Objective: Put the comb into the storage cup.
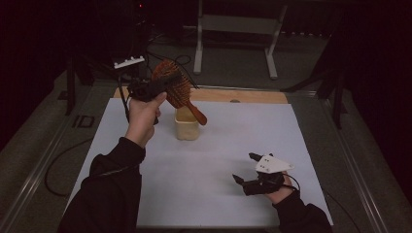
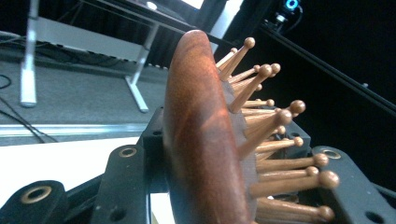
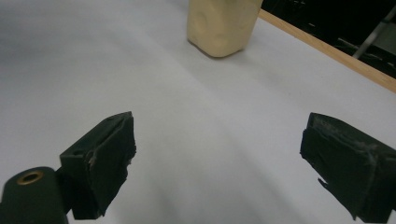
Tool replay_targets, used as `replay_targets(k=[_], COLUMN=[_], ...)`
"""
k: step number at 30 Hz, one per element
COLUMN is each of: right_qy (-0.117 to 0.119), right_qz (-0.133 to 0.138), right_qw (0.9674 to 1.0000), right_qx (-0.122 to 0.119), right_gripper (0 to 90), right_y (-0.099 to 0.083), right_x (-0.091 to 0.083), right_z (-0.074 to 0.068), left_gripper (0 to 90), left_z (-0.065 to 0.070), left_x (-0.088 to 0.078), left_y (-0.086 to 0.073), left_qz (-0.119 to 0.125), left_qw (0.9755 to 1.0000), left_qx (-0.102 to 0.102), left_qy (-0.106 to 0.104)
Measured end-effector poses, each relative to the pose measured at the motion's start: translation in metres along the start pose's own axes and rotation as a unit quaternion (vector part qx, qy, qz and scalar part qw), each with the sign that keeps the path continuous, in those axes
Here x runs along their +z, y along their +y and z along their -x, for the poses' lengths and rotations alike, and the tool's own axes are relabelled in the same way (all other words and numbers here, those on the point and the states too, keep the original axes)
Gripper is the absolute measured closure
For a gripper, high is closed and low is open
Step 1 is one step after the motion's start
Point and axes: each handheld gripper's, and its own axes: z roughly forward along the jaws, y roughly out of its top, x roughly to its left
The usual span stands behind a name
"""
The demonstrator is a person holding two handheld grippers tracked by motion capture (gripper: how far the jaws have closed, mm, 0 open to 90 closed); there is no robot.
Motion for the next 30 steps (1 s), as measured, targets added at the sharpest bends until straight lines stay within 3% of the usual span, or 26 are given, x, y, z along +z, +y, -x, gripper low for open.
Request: replay_targets(k=[13, 22, 30], right_qy=[0.001, 0.004, 0.007], right_qz=[0.001, 0.001, 0.001], right_qw=[1.0000, 1.0000, 1.0000], right_qx=[-0.003, -0.001, -0.005], right_gripper=[9.6, 9.5, 9.6], right_y=[0.000, 0.000, -0.001], right_x=[0.000, 0.000, 0.000], right_z=[0.000, -0.001, -0.001], left_gripper=[52.9, 52.9, 52.8], left_z=[-0.015, -0.028, -0.035], left_x=[-0.003, 0.008, 0.022], left_y=[0.013, 0.008, -0.003], left_qz=[0.012, 0.011, 0.003], left_qw=[0.9987, 0.9970, 0.9968], left_qx=[0.012, 0.011, 0.006], left_qy=[0.049, 0.076, 0.080])
